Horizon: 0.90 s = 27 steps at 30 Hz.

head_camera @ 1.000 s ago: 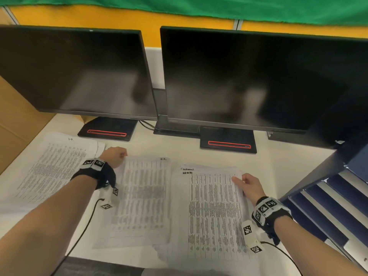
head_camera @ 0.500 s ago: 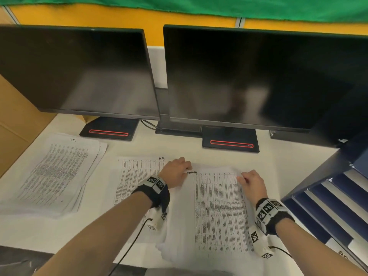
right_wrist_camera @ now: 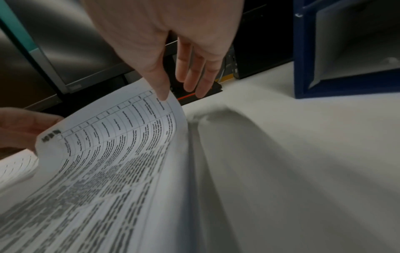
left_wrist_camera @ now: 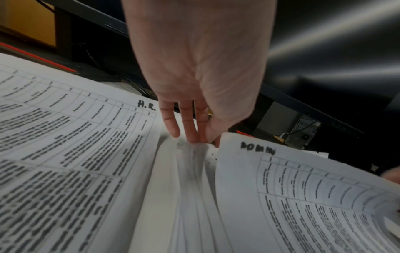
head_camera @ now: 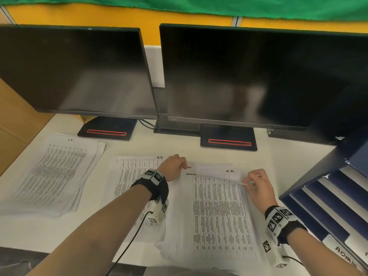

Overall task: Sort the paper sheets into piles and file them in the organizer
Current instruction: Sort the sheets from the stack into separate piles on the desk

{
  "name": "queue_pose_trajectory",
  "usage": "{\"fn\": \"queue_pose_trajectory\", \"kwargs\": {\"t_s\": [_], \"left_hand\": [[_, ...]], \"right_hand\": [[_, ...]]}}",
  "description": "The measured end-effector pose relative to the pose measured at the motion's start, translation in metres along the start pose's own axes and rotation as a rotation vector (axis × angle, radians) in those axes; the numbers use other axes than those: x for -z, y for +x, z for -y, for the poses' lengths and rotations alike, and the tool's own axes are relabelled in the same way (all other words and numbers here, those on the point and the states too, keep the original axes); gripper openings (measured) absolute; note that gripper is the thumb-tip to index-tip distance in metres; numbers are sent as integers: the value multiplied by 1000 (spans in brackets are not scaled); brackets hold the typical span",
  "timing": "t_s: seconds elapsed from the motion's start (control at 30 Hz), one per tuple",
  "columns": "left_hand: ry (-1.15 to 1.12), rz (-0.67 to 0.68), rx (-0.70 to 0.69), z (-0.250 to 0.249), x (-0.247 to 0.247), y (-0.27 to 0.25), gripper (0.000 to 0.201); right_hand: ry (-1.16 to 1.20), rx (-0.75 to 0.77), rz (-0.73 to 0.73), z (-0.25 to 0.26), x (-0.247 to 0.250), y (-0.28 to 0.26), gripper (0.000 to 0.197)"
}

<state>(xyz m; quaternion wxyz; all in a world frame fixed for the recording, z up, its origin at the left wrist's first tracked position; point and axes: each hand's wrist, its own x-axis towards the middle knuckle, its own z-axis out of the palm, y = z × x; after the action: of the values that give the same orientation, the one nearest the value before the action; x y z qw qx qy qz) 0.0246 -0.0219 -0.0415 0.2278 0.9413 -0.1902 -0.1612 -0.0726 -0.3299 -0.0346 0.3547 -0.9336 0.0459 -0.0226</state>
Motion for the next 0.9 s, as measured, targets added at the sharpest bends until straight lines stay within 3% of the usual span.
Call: {"fn": "queue_pose_trajectory", "kwargs": {"t_s": [0.13, 0.23, 0.37, 0.57, 0.9], "left_hand": [[-5, 19, 16, -3, 6, 2, 21], [-20, 55, 18, -5, 12, 1, 11], [7, 97, 23, -10, 17, 0, 21], [190, 35, -35, -18, 10, -4, 12], [485, -126, -260, -20, 8, -22, 26]], "right_hand": [[-23, 32, 59, -2, -1, -3, 28], [23, -33, 94, -4, -3, -2, 29], [56, -28, 99, 3, -3, -1, 27], [56, 17, 110, 7, -5, 1, 25], [100, -33, 73, -1, -9, 7, 26]]}}
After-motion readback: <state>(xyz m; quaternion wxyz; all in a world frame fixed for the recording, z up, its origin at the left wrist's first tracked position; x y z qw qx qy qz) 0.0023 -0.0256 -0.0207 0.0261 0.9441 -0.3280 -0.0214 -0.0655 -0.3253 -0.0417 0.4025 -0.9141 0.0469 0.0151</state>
